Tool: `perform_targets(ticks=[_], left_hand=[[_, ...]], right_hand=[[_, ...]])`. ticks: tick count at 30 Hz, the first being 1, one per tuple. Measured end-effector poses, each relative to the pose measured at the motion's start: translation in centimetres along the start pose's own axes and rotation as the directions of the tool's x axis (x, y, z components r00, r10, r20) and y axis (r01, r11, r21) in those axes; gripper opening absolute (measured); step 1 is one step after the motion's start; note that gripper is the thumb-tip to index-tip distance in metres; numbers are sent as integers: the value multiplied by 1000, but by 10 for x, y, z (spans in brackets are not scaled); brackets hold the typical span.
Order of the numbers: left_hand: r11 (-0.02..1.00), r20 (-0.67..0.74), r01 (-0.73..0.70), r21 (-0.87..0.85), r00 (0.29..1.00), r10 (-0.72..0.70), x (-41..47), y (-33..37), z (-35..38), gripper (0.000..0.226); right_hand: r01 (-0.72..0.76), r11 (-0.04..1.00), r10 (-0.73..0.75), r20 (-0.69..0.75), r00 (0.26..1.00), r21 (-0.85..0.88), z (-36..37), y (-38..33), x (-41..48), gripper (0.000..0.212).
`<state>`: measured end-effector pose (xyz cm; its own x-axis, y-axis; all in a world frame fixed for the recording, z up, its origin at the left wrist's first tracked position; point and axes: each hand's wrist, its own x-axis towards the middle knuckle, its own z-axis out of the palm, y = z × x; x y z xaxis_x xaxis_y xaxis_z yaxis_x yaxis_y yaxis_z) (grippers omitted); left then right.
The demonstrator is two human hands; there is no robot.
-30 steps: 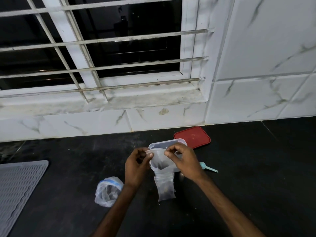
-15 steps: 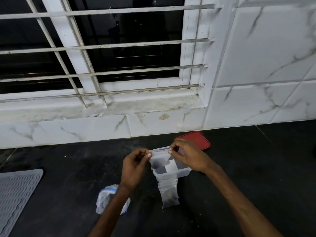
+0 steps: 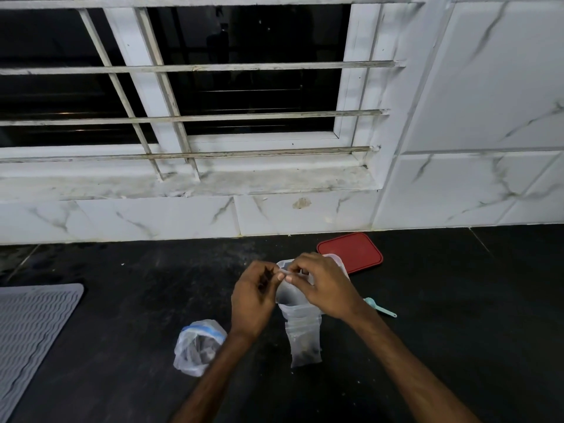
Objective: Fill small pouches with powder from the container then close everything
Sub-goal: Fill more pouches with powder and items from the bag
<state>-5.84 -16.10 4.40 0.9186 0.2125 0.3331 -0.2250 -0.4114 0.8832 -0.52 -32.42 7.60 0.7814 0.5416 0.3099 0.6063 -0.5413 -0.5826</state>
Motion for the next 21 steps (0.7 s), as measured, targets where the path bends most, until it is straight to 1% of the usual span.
perform_targets(ticks=[4,6,8,10,12,13,15,17,18,19,21], left_hand=[[1000,38,-2,-31,999,3,-1,-1,1,11],[999,39,-9,-38,999,10,-1,1,2,7],[999,28,1,-44,1000,0,-1,0,3,4],[998,15,24,-55,1000,-23,0,-2,4,8],[995,-1,56,-77,998,-56,0,-6,2,10],[994,1,69,-87,998,-69,-1,-7,2,9],[995,14,65,-76,998,-64,-2,-7,4,4],[993,23,60,-105,998,-58,-2,-5,7,5],[984,51,81,-157,996,-74,-2,-3,7,9],[966,113,129,-226,988,-106,-1,-1,7,16],[904,300,277,-326,937,-179,-1,2,6,35]], right_hand=[[-7,994,4,-34,999,-108,-2,3,4,20],[-36,996,33,-41,999,-78,1,5,4,20],[-72,997,72,-55,996,-13,4,5,2,13],[-118,988,124,-60,990,100,5,8,-1,4],[-167,963,183,-57,981,211,2,13,-3,4],[-171,960,190,-64,980,223,0,16,-4,5],[-150,974,166,-88,982,170,-2,19,-6,8],[-134,984,148,-118,982,121,-1,18,-7,10],[-131,983,148,-134,980,125,-1,18,-7,9],[-138,978,160,-146,976,154,-1,18,-6,8],[-176,942,224,-144,964,285,-1,19,-5,6]])
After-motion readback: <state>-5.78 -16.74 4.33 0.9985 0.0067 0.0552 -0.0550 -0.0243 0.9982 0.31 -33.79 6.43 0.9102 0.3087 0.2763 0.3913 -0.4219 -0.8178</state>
